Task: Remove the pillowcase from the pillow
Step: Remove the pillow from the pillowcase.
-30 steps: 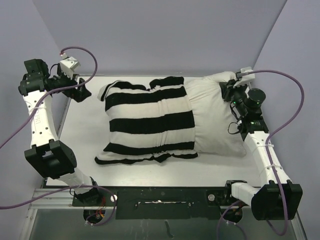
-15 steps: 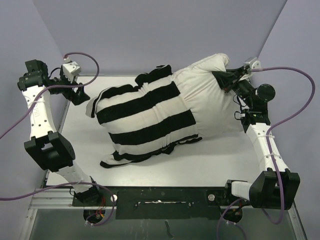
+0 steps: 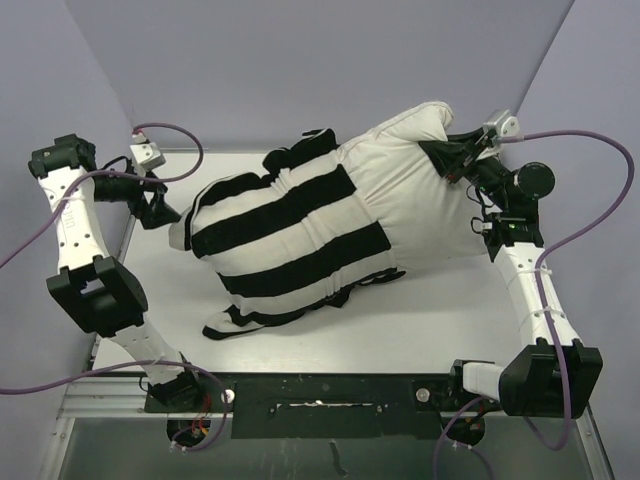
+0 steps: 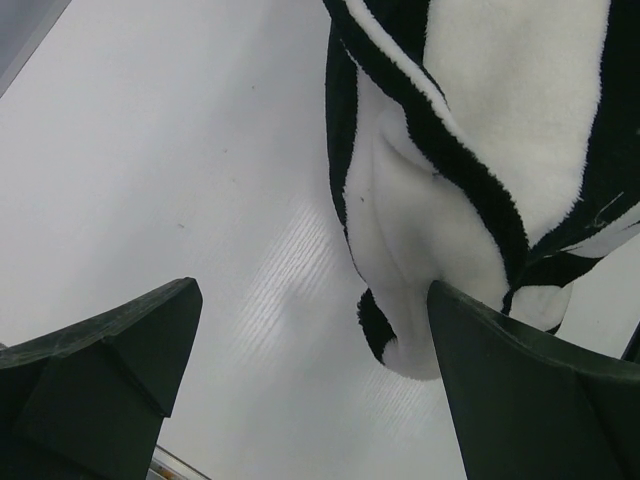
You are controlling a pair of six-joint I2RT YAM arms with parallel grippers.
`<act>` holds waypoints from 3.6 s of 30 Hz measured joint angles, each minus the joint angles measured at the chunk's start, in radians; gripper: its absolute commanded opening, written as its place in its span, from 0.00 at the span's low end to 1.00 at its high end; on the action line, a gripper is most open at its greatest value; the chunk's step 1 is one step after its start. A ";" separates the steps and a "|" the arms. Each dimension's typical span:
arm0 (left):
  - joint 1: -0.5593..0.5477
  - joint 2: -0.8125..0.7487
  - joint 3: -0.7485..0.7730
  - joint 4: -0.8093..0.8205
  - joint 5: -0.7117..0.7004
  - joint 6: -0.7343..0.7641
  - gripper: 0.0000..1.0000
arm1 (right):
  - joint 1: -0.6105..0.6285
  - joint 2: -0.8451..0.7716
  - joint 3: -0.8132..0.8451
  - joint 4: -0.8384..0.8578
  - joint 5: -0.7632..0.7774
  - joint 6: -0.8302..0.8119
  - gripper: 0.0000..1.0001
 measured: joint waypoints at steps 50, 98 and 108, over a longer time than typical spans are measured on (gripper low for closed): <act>-0.071 -0.126 -0.399 0.517 -0.235 -0.203 0.00 | 0.073 -0.020 0.098 -0.323 0.132 -0.229 0.00; -0.314 -0.305 -0.687 0.568 -0.321 -0.185 0.98 | -0.148 -0.094 -0.071 -0.764 0.941 -0.153 0.00; -0.398 -0.314 -0.854 0.783 -0.425 -0.303 0.98 | -0.147 -0.094 -0.084 -0.739 0.917 -0.169 0.00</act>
